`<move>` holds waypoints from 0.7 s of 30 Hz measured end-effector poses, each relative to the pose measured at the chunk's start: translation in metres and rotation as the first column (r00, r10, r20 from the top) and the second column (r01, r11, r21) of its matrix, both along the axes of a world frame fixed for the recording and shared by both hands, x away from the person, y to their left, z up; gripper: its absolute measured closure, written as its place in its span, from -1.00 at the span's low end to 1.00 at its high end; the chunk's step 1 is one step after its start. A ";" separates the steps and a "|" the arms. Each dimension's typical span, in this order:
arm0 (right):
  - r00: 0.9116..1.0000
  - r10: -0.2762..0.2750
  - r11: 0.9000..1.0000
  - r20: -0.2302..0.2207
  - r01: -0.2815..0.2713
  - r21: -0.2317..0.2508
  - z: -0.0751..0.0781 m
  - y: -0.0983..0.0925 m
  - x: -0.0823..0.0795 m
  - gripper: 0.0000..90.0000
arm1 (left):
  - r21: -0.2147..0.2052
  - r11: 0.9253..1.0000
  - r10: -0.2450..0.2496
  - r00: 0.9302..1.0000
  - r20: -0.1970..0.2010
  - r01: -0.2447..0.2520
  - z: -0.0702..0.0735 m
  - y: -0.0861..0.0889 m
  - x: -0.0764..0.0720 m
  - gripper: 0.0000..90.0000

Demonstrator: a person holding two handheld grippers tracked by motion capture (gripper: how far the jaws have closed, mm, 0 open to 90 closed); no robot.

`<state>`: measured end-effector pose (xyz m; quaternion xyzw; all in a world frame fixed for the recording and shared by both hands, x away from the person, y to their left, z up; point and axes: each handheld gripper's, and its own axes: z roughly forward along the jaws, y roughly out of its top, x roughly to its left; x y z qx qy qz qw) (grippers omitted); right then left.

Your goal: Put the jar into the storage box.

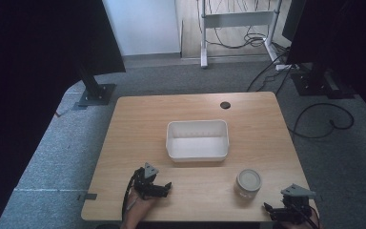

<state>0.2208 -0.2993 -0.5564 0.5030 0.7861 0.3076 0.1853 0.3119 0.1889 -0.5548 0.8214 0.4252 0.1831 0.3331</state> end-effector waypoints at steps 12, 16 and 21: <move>1.000 -0.026 1.000 0.013 0.026 0.005 -0.002 -0.001 -0.003 -1.00 | 0.002 1.000 0.001 1.000 -0.002 -0.001 0.000 0.000 0.000 -1.00; 1.000 -0.021 1.000 0.012 0.021 0.005 -0.002 -0.001 -0.003 -1.00 | 0.002 1.000 0.002 1.000 -0.001 -0.002 0.000 0.000 0.000 -1.00; 1.000 -0.022 1.000 0.011 0.022 0.004 -0.002 -0.001 -0.003 -1.00 | 0.002 1.000 0.002 1.000 -0.001 -0.002 0.000 0.000 0.000 -1.00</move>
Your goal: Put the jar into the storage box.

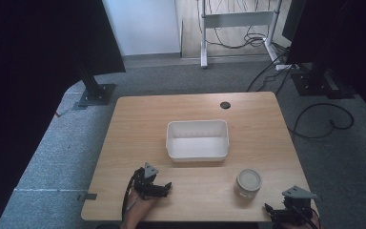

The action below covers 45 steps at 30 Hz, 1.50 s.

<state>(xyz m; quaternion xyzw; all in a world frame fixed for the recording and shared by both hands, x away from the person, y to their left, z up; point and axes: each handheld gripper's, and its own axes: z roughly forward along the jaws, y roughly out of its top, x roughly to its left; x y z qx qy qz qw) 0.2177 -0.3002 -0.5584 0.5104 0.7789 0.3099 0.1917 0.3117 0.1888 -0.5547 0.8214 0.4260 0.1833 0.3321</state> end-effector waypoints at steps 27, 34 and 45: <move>0.999 0.038 0.999 -0.003 -0.038 0.016 0.005 0.003 -0.003 -0.96 | -0.004 1.000 0.002 1.000 0.002 -0.002 0.000 0.000 0.000 -1.00; 0.998 0.060 0.998 0.008 -0.060 0.016 0.010 0.007 -0.004 -0.96 | -0.004 1.000 0.001 1.000 0.002 -0.001 0.000 0.000 0.000 -1.00; 0.995 0.101 0.994 0.017 -0.102 0.030 0.016 0.015 -0.002 -0.99 | -0.004 1.000 0.001 1.000 0.002 -0.001 0.000 0.000 0.000 -1.00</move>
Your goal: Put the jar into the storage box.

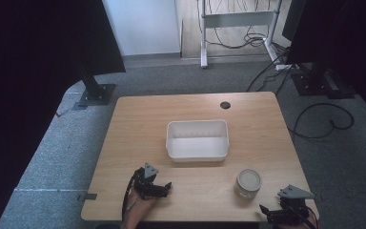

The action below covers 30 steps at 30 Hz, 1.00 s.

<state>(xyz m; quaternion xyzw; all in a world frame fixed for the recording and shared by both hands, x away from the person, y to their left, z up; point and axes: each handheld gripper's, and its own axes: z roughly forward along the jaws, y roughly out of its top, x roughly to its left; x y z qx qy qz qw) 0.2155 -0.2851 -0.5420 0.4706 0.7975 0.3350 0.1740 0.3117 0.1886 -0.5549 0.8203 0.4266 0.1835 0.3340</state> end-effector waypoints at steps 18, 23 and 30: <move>0.999 0.045 0.999 0.028 -0.045 0.005 0.009 0.010 0.004 -0.98 | 0.000 1.000 0.000 1.000 0.000 0.000 0.000 0.000 0.000 -1.00; 0.998 0.055 0.998 0.037 -0.056 0.008 0.010 0.014 0.006 -0.98 | 0.000 1.000 0.000 1.000 0.000 0.000 0.000 0.000 0.000 -1.00; 0.996 0.079 0.997 0.046 -0.080 0.013 0.012 0.020 0.010 -0.98 | 0.000 1.000 0.000 1.000 0.000 0.000 0.000 0.000 0.000 -1.00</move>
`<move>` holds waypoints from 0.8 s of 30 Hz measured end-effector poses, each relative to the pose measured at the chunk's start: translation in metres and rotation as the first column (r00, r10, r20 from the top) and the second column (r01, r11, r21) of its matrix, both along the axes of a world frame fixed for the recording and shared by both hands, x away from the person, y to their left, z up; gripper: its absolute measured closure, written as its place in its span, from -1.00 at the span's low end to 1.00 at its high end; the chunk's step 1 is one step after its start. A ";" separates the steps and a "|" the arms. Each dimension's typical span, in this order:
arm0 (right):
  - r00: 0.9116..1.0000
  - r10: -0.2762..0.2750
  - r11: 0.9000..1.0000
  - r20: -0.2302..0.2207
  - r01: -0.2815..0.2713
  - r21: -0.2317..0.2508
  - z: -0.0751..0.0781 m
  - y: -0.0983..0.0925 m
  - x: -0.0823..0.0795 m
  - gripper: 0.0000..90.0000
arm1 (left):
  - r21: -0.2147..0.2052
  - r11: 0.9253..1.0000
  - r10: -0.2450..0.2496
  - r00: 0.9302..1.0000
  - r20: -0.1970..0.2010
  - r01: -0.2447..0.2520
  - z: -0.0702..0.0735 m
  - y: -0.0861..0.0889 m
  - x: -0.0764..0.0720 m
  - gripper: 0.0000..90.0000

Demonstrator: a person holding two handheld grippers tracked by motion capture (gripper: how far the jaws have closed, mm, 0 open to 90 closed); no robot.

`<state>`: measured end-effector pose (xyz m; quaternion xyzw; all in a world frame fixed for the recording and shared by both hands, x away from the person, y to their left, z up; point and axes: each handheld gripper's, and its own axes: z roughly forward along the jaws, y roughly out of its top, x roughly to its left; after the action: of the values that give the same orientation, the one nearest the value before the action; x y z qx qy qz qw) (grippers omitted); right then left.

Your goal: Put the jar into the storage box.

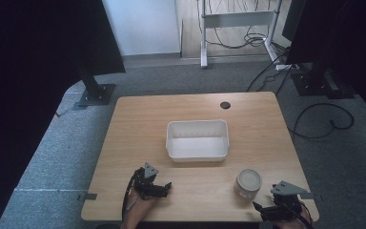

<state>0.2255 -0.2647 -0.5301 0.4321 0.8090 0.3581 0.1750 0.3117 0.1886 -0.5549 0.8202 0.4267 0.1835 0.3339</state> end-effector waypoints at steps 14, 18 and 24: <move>1.000 0.022 1.000 0.017 -0.022 0.013 0.002 0.011 0.011 -0.98 | 0.003 1.000 -0.002 1.000 -0.001 0.002 0.000 0.000 0.000 -1.00; 0.999 0.028 0.999 0.019 -0.028 0.017 0.002 0.014 0.013 -0.98 | 0.002 1.000 -0.002 1.000 -0.001 0.002 0.000 0.000 0.000 -1.00; 0.999 0.035 0.999 0.023 -0.035 0.015 0.001 0.019 0.019 -0.98 | 0.003 1.000 -0.002 1.000 -0.001 0.002 0.000 0.000 0.000 -1.00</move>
<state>0.2443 -0.2459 -0.5287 0.4151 0.8116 0.3722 0.1744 0.3117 0.1888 -0.5548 0.8212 0.4258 0.1834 0.3328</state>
